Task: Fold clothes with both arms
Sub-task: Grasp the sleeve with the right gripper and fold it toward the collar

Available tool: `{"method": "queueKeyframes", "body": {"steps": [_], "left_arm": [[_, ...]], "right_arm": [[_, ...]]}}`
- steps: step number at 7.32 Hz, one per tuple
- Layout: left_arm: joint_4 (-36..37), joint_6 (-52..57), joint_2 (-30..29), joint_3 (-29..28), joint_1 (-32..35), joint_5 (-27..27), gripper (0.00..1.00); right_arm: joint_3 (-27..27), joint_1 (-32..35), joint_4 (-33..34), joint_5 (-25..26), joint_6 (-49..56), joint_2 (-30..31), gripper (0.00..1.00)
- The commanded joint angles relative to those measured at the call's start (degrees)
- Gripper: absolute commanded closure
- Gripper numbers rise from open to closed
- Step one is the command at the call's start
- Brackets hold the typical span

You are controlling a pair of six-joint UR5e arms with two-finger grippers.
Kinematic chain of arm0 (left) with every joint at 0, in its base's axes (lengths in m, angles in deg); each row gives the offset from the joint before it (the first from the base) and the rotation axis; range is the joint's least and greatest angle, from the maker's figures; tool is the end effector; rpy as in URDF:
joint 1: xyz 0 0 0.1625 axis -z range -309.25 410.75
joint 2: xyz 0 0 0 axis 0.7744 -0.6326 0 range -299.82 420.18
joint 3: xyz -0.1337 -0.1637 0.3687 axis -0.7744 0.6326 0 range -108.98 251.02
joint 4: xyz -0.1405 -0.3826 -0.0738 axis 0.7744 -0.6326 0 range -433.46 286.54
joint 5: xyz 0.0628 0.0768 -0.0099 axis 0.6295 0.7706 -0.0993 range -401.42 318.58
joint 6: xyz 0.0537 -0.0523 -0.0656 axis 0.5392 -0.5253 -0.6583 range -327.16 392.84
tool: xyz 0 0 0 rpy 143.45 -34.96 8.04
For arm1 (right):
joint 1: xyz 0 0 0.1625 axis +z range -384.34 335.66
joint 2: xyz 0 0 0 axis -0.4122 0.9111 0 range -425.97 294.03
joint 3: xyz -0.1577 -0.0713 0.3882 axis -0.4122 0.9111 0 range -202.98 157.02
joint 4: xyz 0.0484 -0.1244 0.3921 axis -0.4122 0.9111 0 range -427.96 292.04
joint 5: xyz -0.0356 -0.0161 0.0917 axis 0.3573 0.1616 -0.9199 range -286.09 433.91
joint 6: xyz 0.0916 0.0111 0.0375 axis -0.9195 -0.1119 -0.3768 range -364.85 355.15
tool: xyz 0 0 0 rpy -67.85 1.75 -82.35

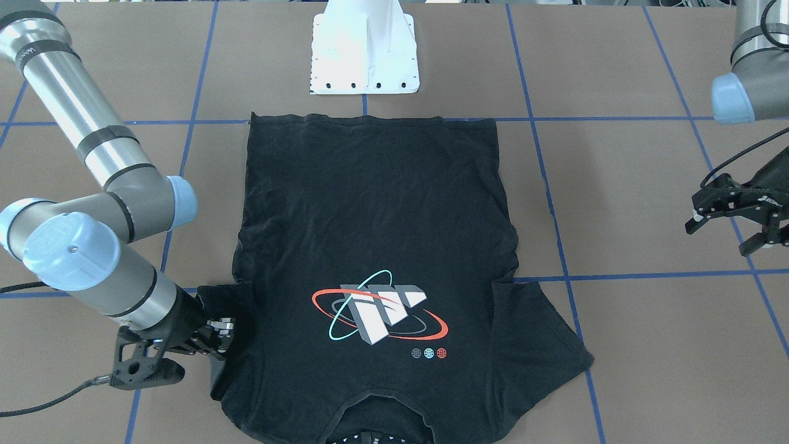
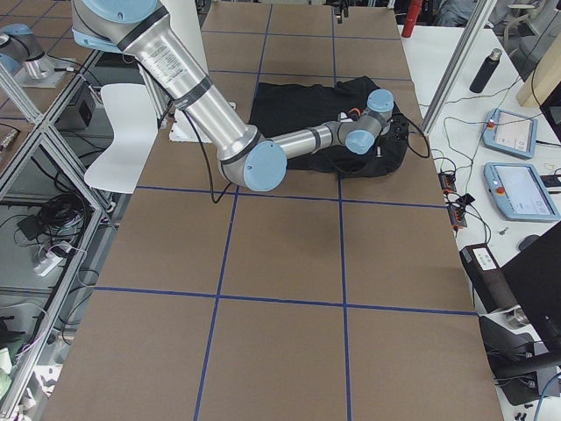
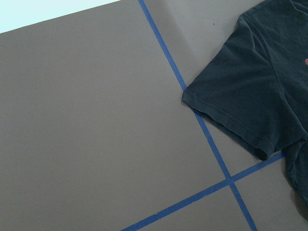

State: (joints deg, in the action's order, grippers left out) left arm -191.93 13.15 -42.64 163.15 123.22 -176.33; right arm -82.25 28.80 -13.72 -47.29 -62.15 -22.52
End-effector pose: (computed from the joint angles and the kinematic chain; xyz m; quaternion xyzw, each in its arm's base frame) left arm 0.1189 -0.5855 0.4585 0.2107 0.4454 0.1251 0.8612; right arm -0.4232 -0.7008 0.3228 0.1080 -0.4718 0.0388 0.8742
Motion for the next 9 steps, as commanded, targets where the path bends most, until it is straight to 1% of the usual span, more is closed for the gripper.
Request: {"method": "queueKeyframes", "body": {"steps": [1, 2, 3, 4, 6, 7, 8, 9], "left_arm": [[0.00, 0.00, 0.07, -0.02, -0.13, 0.00, 0.00], [0.00, 0.00, -0.02, -0.10, -0.13, 0.00, 0.00], [0.00, 0.00, 0.07, -0.11, -0.13, -0.09, 0.00], [0.00, 0.00, -0.02, -0.11, -0.13, -0.09, 0.00], [0.00, 0.00, -0.02, -0.19, -0.22, -0.09, 0.00], [0.00, 0.00, -0.02, -0.19, -0.22, -0.09, 0.00], [0.00, 0.00, -0.02, -0.19, -0.22, 0.00, 0.00], [0.09, 0.00, -0.54, -0.54, -0.57, 0.09, 0.00]], "right_arm": [[1.26, -3.91, 5.50, 6.29, -5.43, -6.15, 1.00], [4.49, -5.23, 5.52, 8.76, -6.85, -9.05, 1.00], [9.22, -6.20, 5.34, 10.00, -6.86, -12.56, 1.00], [10.74, -6.82, 5.08, 11.41, -6.86, -13.20, 1.00], [11.20, -7.44, 5.08, 12.39, -6.78, -13.21, 1.00], [11.29, -7.70, 5.08, 12.74, -6.77, -13.30, 0.61], [11.29, -8.40, 4.99, 14.74, -6.95, -13.82, 0.01], [11.55, -8.41, 5.25, 14.94, -8.52, -14.87, 0.00]]}}
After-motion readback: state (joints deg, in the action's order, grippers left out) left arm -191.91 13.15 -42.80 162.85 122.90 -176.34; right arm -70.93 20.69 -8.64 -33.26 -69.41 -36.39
